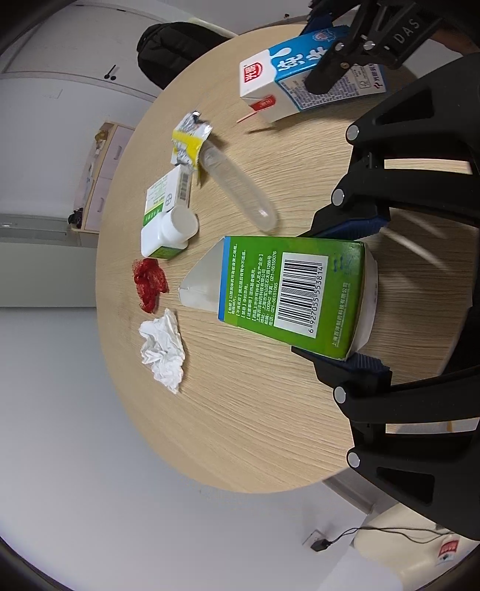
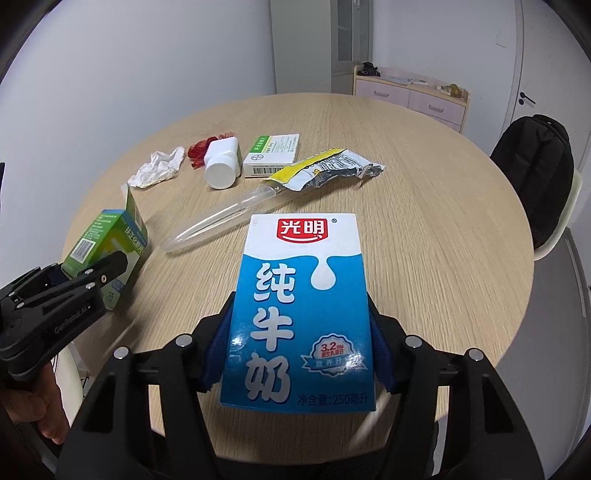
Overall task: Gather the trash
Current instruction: 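Lift the held box and milk carton off the table, then lower the held box and carton below the table toward the bin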
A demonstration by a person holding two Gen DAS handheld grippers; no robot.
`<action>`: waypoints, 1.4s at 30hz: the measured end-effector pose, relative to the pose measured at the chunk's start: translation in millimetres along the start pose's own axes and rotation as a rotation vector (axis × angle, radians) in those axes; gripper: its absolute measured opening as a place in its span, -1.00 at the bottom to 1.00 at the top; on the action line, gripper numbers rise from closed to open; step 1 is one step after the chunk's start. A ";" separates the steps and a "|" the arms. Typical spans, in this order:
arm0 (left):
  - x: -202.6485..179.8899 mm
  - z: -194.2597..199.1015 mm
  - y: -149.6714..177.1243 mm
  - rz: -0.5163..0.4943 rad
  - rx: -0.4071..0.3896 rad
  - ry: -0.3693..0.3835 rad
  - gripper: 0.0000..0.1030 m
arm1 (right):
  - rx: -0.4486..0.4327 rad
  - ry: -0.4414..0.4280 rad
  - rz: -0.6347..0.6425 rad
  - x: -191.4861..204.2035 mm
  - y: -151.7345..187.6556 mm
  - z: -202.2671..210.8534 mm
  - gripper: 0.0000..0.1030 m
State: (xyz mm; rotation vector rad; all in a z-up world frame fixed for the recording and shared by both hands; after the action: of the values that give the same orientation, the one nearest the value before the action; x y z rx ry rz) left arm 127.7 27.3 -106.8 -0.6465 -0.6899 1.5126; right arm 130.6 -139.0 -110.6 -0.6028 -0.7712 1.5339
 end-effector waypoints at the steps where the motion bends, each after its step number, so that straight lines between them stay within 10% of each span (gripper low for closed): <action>1: 0.3 4.3 2.8 -0.001 -0.002 0.003 -0.05 | -0.002 0.002 -0.001 -0.8 0.7 2.4 0.16; 18: -1.9 84.9 77.0 -0.018 -0.041 0.074 -0.05 | -0.075 -0.003 0.013 17.1 61.7 79.7 0.16; 42: 1.1 96.0 170.6 -0.012 0.034 0.090 -0.06 | -0.032 -0.005 0.036 13.6 160.5 118.2 0.16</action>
State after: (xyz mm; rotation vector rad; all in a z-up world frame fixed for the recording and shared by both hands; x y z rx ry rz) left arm -56.7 19.1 -171.7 -0.6791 -0.5972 1.4717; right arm -63.7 -143.8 -157.2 -0.6394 -0.7938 1.5591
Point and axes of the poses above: each gripper's, at about its wrist camera, not at the fingertips, and z roughly against the way its jaws point, x to its left, y to its underside, the point moved 5 cm from there along -z, roughly the way its jaws point, and after that the axes turned 6 degrees about -x, right-handed, at the moved point
